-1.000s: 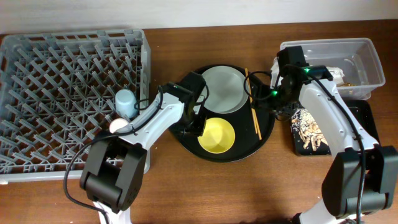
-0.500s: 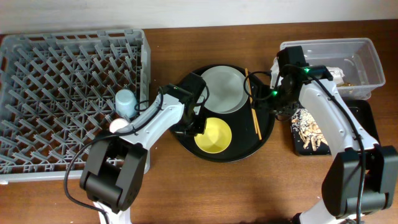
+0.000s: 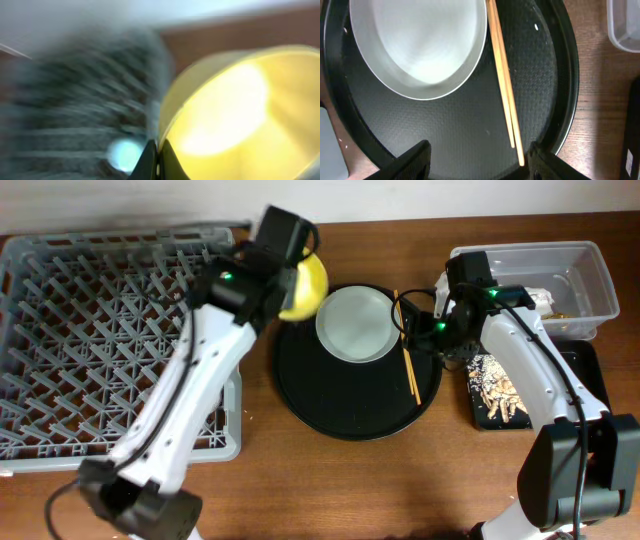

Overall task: Sort waste into correct bins and load items into the dishwasher rack
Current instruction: 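Lift the yellow bowl and set it upright in the rack, then reach the left gripper to the white plate and grasp its rim, then lift the white plate and lower it into the rack slots, then reach the left gripper to the chopsticks on the black tray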

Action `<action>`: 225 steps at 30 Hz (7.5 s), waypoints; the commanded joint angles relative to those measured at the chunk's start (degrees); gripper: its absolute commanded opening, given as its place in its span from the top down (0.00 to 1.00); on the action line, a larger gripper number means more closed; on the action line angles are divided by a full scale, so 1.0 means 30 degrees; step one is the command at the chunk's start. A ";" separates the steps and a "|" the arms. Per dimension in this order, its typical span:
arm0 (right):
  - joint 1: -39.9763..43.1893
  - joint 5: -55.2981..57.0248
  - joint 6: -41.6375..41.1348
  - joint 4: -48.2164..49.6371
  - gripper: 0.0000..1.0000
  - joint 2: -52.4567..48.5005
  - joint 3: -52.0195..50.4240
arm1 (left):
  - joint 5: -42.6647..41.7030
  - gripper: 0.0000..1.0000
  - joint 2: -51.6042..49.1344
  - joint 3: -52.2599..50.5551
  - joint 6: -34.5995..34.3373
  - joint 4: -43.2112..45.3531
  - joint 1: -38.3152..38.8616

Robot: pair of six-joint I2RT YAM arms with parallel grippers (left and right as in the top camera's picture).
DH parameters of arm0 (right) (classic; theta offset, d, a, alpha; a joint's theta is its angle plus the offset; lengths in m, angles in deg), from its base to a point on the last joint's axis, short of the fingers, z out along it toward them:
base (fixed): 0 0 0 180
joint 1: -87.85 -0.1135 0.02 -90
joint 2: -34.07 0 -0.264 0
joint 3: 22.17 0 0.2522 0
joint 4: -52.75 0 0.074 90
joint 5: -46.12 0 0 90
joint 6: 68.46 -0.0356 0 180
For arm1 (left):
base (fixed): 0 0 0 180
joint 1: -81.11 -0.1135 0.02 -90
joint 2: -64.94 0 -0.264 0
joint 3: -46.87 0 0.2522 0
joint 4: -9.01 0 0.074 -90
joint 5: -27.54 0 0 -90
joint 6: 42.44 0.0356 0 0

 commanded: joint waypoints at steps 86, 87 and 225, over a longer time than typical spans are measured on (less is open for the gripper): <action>-0.0087 0.0117 0.0124 0.0838 0.31 -0.0036 0.0197 | 0.0685 0.01 -0.7257 -0.1129 0.5136 0.8772 -0.0648; -0.0080 0.0160 0.0131 0.0838 0.31 -0.0036 0.0197 | -0.2062 0.01 -0.6870 -0.1129 0.5129 0.8218 -0.0532; -0.0080 0.0685 0.0131 0.1056 0.26 -0.0036 0.0197 | 0.9748 0.00 -0.5457 -0.0896 1.0273 1.1220 -0.8094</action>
